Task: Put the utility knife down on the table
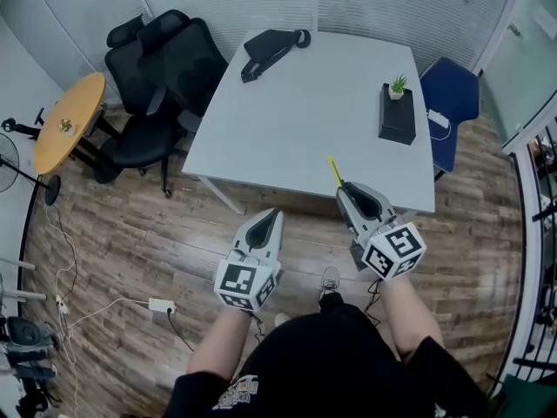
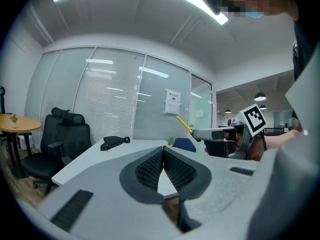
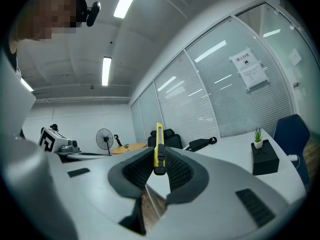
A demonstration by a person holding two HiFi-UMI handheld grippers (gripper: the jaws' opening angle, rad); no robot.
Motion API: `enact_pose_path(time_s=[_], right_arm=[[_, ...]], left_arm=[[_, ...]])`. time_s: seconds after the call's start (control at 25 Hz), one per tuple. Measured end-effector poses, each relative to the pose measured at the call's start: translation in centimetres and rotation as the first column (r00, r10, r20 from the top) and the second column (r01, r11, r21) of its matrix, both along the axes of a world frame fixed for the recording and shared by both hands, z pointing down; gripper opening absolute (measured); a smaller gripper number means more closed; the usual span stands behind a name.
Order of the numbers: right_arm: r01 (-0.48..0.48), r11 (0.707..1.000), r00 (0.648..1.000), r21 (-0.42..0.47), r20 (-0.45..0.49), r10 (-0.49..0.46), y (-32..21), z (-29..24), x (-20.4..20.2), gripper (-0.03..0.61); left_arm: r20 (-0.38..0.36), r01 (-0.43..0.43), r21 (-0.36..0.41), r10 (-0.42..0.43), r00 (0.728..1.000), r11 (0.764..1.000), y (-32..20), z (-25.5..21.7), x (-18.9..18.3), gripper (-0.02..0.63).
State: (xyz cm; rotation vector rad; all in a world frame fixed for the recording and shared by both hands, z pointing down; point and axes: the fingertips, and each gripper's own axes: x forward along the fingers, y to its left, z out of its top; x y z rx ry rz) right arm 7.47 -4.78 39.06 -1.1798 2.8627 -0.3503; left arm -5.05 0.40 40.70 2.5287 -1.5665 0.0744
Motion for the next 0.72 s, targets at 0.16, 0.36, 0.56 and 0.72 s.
enact_pose_path(time_s=[0.16, 0.36, 0.56, 0.72], right_arm=[[0.014, 1.0, 1.0, -0.001, 0.003, -0.014, -3.3, 0.1, 1.7, 0.069], [0.037, 0.999, 0.999, -0.005, 0.002, -0.037, -6.6, 0.2, 3.6, 0.069], [0.062, 0.998, 0.998, -0.009, 0.009, -0.062, -9.3, 0.3, 5.0, 0.069], [0.078, 0.997, 0.997, -0.01, 0.01, -0.078, -10.8, 0.5, 5.7, 0.069]], left_arm=[[0.003, 0.016, 0.002, -0.016, 1.0, 1.0, -3.1, -0.1, 1.7, 0.005], [0.003, 0.043, 0.004, -0.043, 0.999, 0.999, -6.1, -0.3, 3.6, 0.005], [0.007, 0.066, 0.003, -0.066, 0.998, 0.998, -8.4, -0.4, 5.3, 0.005], [0.012, 0.078, 0.004, -0.079, 0.997, 0.997, -9.6, -0.4, 6.1, 0.005]])
